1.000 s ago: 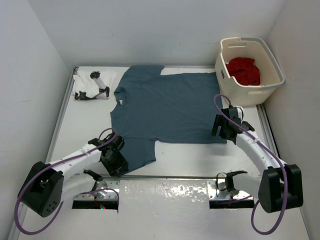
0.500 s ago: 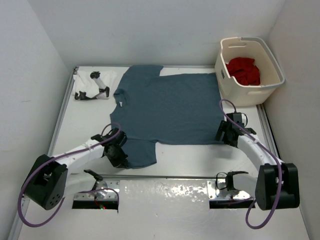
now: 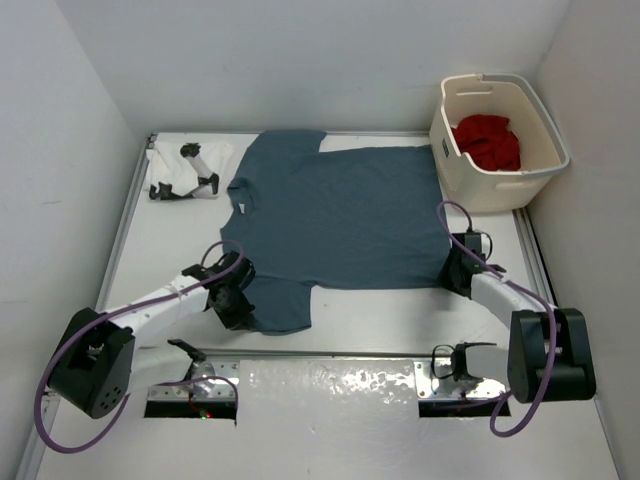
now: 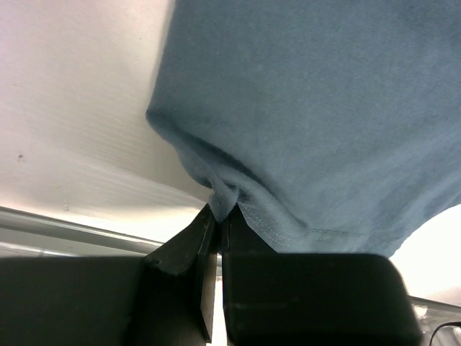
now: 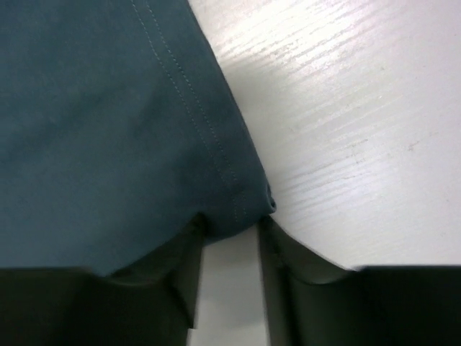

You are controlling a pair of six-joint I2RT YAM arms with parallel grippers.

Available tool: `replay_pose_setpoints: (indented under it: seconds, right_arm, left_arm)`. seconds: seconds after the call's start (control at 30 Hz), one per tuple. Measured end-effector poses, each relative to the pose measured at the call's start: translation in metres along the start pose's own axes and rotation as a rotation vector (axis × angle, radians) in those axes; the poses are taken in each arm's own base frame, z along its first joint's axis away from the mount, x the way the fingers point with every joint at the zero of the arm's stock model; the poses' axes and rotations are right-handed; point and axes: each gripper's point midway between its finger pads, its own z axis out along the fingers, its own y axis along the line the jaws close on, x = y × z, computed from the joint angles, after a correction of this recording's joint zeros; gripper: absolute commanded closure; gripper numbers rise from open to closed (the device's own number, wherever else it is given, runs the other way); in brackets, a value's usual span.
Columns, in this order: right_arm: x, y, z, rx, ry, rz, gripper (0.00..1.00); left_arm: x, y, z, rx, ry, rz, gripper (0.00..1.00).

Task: Fold and stack the t-shirts
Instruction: Grap the side of the flattened tshirt closest away from the robot with both arms

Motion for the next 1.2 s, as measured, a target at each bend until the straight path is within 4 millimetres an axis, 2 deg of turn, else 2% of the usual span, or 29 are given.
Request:
replay_pose_setpoints:
  seconds: [0.1, 0.17, 0.27, 0.33, 0.67, 0.8, 0.97, 1.07, 1.2]
  right_arm:
    - [-0.001, 0.001, 0.001, -0.012, -0.019, 0.012, 0.84]
    - [-0.001, 0.004, 0.001, -0.031, -0.026, 0.019, 1.00]
    - [-0.002, 0.008, 0.001, -0.055, -0.032, 0.015, 1.00]
    - [-0.001, 0.010, 0.001, -0.075, -0.028, 0.004, 1.00]
    - [0.000, 0.025, -0.006, -0.166, 0.002, -0.061, 1.00]
    - [-0.019, 0.034, -0.012, -0.188, -0.029, -0.070, 1.00]
    - [-0.054, 0.049, -0.019, -0.214, -0.086, -0.074, 1.00]
    - [-0.070, 0.056, -0.020, -0.222, -0.106, -0.076, 1.00]
    - [-0.095, 0.068, -0.020, -0.230, -0.129, -0.083, 1.00]
  left_arm:
    - [-0.001, 0.002, -0.001, -0.010, -0.004, 0.005, 1.00]
    - [-0.002, 0.001, -0.003, -0.012, -0.007, 0.012, 1.00]
    - [-0.008, -0.011, -0.012, 0.025, -0.024, 0.041, 1.00]
    - [-0.016, -0.026, -0.022, 0.071, -0.045, 0.065, 1.00]
    - [-0.066, -0.133, -0.091, 0.390, -0.215, 0.211, 1.00]
    - [-0.084, -0.168, -0.112, 0.464, -0.275, 0.244, 1.00]
    - [-0.112, -0.203, -0.126, 0.500, -0.342, 0.262, 1.00]
    - [-0.134, -0.215, -0.132, 0.512, -0.385, 0.251, 1.00]
    - [-0.174, -0.224, -0.148, 0.524, -0.476, 0.223, 1.00]
